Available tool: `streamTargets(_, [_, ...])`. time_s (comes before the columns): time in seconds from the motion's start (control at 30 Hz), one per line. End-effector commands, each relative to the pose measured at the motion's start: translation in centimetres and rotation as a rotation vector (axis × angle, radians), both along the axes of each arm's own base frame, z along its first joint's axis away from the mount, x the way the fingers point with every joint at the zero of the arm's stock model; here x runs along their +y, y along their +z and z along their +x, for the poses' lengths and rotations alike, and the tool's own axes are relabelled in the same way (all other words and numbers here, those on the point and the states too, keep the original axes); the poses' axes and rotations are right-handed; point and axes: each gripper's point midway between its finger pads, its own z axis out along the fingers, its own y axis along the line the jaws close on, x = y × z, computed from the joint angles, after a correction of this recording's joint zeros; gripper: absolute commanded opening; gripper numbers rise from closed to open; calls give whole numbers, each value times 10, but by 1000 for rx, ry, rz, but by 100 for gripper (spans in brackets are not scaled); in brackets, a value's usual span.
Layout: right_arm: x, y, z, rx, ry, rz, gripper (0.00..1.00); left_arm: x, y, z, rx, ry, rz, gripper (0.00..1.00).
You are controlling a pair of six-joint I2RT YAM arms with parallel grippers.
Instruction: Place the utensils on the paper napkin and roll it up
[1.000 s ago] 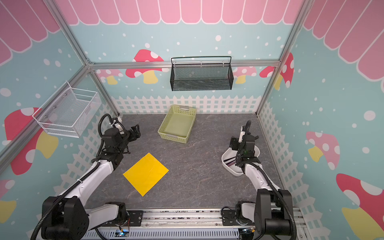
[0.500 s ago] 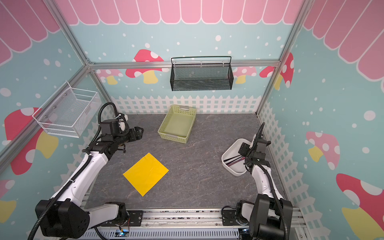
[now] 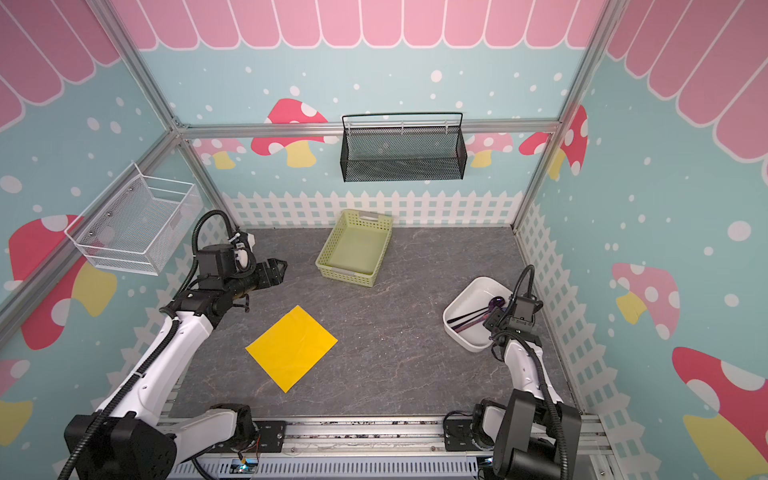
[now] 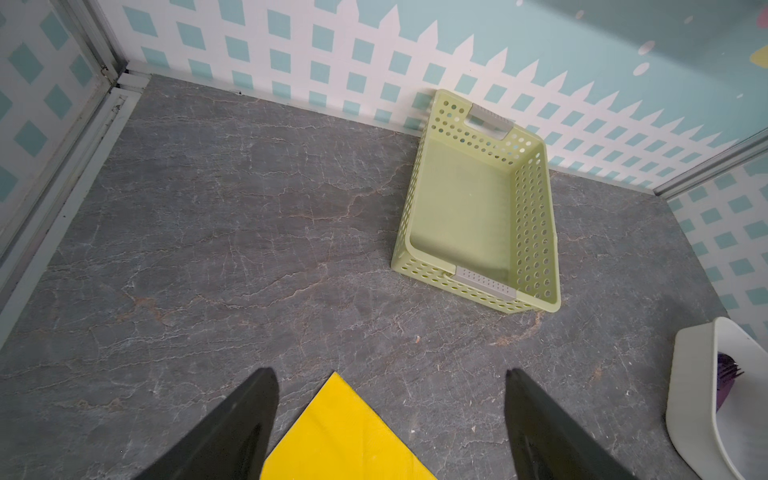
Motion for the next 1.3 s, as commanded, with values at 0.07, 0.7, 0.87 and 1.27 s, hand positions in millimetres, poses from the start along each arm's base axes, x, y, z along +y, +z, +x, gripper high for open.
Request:
streamTargets(0.07, [9,-15,2,7,16,66,53,3,-4,-4,4,3,21,87])
streamTargets(0.7, [45,-6,41,-94,240,148,5,-43,-29,17,116,-39,37,76])
streamTargets(0.87, [60,2,58,-107,297,131,1,-72,-36,31,167,-101,60,76])
streamTargets(1.27, [111,11,112,-109,423,161,0,-81,-83,79,399,-53,124,75])
